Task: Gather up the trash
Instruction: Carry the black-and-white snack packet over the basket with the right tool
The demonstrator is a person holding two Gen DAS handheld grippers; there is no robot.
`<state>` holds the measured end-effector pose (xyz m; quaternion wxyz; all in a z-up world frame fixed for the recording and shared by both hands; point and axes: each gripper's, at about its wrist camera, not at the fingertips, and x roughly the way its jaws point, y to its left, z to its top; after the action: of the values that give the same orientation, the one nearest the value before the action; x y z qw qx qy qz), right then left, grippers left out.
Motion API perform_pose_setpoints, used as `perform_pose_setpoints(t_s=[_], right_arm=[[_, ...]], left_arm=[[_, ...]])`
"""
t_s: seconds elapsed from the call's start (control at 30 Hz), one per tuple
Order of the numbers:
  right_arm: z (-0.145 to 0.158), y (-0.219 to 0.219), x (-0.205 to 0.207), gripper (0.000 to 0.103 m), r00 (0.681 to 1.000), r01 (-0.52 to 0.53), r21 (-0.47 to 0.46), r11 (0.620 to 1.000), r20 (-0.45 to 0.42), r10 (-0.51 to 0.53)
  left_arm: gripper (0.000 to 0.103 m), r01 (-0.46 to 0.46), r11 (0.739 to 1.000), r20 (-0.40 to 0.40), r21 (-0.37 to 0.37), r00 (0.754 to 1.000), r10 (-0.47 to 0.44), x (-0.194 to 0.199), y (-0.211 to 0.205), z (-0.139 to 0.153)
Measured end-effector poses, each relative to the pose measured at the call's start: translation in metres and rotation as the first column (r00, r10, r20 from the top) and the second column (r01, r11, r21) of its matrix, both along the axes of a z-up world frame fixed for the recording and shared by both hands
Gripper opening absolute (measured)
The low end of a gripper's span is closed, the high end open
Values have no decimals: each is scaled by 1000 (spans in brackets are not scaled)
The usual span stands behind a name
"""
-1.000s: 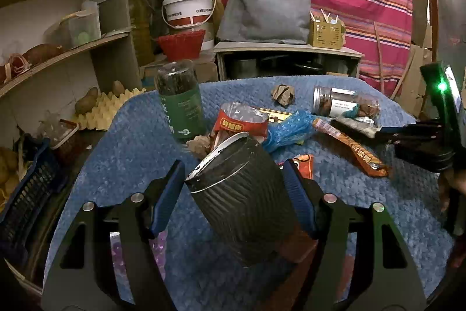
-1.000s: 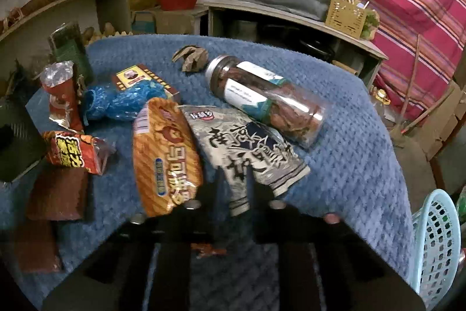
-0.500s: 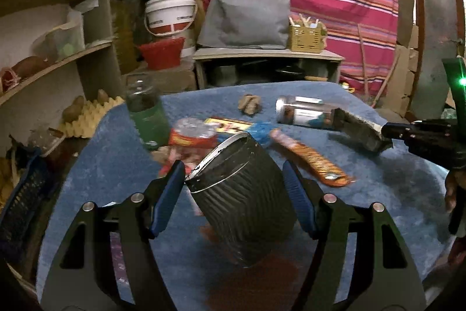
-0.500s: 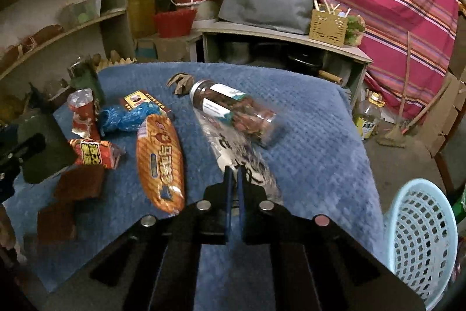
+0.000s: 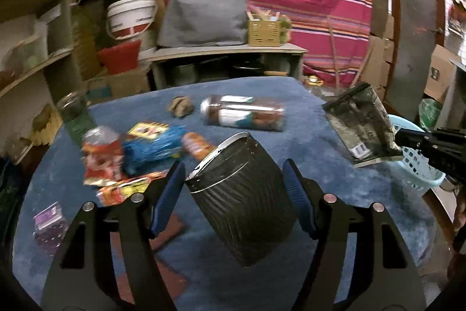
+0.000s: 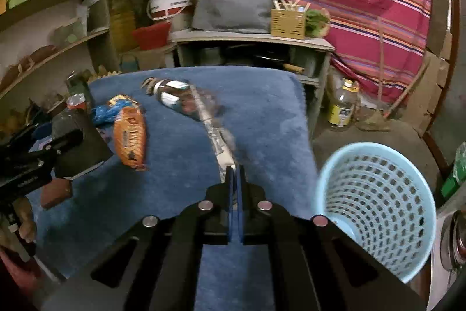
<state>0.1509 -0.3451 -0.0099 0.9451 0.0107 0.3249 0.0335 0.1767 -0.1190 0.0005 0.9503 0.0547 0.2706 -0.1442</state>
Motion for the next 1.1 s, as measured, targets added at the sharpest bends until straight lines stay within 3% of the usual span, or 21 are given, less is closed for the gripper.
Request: perform_pose_setpoints(t_s=[0.6,1.1], right_arm=[[15,-118,-40,1,983,177,21,984,36,-177],[-29,-209,-44,1,947,320,61,946,-45,-317]], left_arm=[[68,172,985,40,11,984,-172,-3,-134,12],[68,305,952,11,8,952,-305,13,-249,-12]])
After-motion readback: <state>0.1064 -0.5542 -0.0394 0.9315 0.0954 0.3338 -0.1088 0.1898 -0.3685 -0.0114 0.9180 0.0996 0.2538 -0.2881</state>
